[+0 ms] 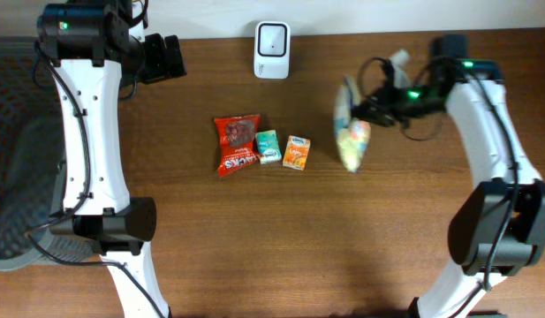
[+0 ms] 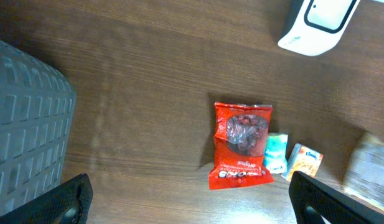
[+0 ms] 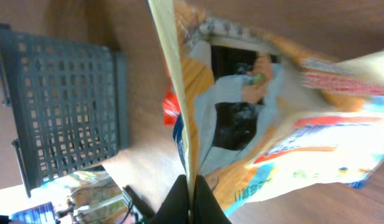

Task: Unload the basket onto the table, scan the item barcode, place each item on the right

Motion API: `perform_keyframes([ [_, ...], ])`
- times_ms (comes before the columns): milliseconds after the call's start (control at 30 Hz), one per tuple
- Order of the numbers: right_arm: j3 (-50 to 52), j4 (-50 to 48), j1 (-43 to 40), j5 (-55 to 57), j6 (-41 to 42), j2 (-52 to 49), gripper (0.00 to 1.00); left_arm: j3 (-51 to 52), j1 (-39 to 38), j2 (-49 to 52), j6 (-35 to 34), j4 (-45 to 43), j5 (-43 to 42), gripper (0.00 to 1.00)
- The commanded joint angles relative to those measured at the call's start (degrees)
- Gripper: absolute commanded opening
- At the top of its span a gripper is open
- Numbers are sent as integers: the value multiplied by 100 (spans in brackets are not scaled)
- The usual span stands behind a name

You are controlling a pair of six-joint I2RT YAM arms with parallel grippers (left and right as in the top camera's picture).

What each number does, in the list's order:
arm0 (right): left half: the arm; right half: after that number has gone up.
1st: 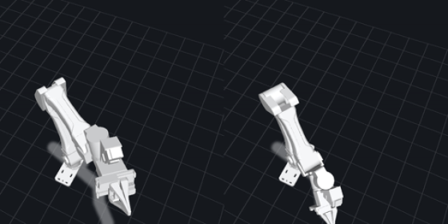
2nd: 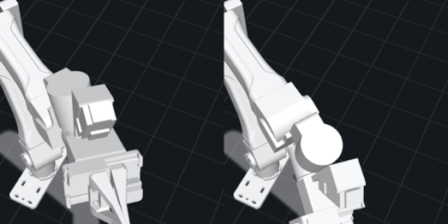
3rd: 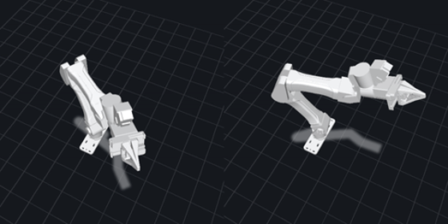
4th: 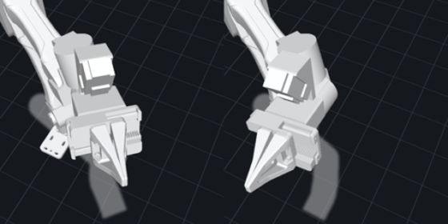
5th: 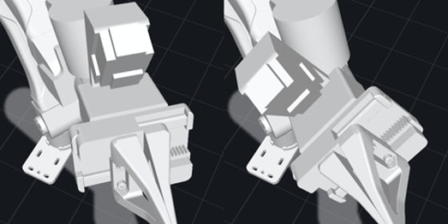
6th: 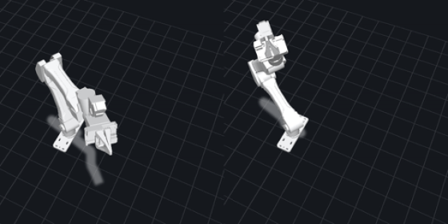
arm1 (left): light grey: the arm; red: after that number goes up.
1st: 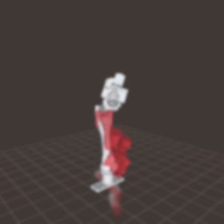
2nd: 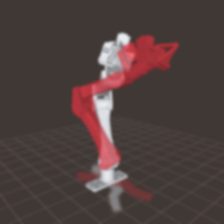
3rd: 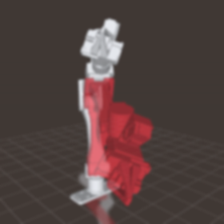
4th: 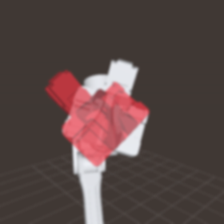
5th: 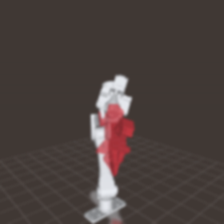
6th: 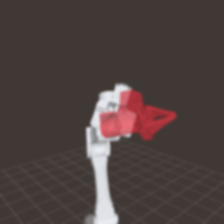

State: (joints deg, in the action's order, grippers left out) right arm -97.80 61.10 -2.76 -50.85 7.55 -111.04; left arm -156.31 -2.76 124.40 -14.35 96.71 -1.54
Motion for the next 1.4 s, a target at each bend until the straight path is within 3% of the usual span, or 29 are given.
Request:
perform_keyframes([
  [0, -111, -487, 35, 2, 949, 166, 4, -15, 20, 9, 50, 2, -22, 99],
  [100, 216, -492, -496, 175, 809, -302, 4, -17, 20, 9, 50, 2, -22, 99],
  [233, 133, 758, -1141, 3569, 772, -400, 4, -15, 20, 9, 50, 0, -22, 99],
  [300, -763, 1700, -1314, 5077, 774, -306, 7, -15, 22, 9, 50, 0, -22, 99],
  [333, -1274, 2138, -1309, 5716, 776, -306, 23, -15, 22, 9, 50, 0, -22, 99],
  [367, -1727, 2514, -1296, 5930, 774, -306, 70, -15, 20, 9, 50, 2, -22, 99],
  [433, -2068, 2855, -1261, 5449, 772, -306, 75, -15, 20, 9, 50, 2, -22, 99],
  [467, -2052, 2870, -1196, 5014, 765, -313, 72, -15, 22, 9, 50, 2, -22, 99],
  [567, -1945, 2433, -629, 4791, 730, -446, 25, -15, 22, 9, 50, 0, -22, 99],
  [633, -1438, 1576, -168, 4800, 964, -573, 15, -15, 20, 9, 50, 2, -22, 99],
  [700, -726, 570, 188, 4760, 1141, -789, 13, -15, 22, 9, 50, 2, -22, 99],
  [733, -208, -251, 382, 4763, 1139, -883, 20, -15, 22, 9, 50, 2, -22, 99],
  [800, 688, -1746, 627, 4756, 1141, -968, 50, -15, 20, 9, 50, 2, -22, 99],
  [900, 1075, -2411, 763, 4336, 1141, -942, 47, -15, 22, 9, 50, 2, -22, 99],
  [1067, -214, -719, 813, 4328, 1141, -118, 49, -15, 20, 9, 50, 0, -22, 99],
  [1100, -234, -492, 866, 4328, 1141, -57, 48, -15, 22, 9, 50, 2, -22, 99],
  [1133, -153, -422, 929, 4330, 1141, -98, 41, -15, 20, 9, 50, 2, -22, 99],
  [1267, 1014, -1239, 1193, 4721, 1558, -479, 36, -15, 22, 9, 50, 2, -22, 99],
  [1367, 2013, -2437, 1298, 4588, 1696, -560, 35, -15, 22, 9, 50, 0, -22, 99],
])
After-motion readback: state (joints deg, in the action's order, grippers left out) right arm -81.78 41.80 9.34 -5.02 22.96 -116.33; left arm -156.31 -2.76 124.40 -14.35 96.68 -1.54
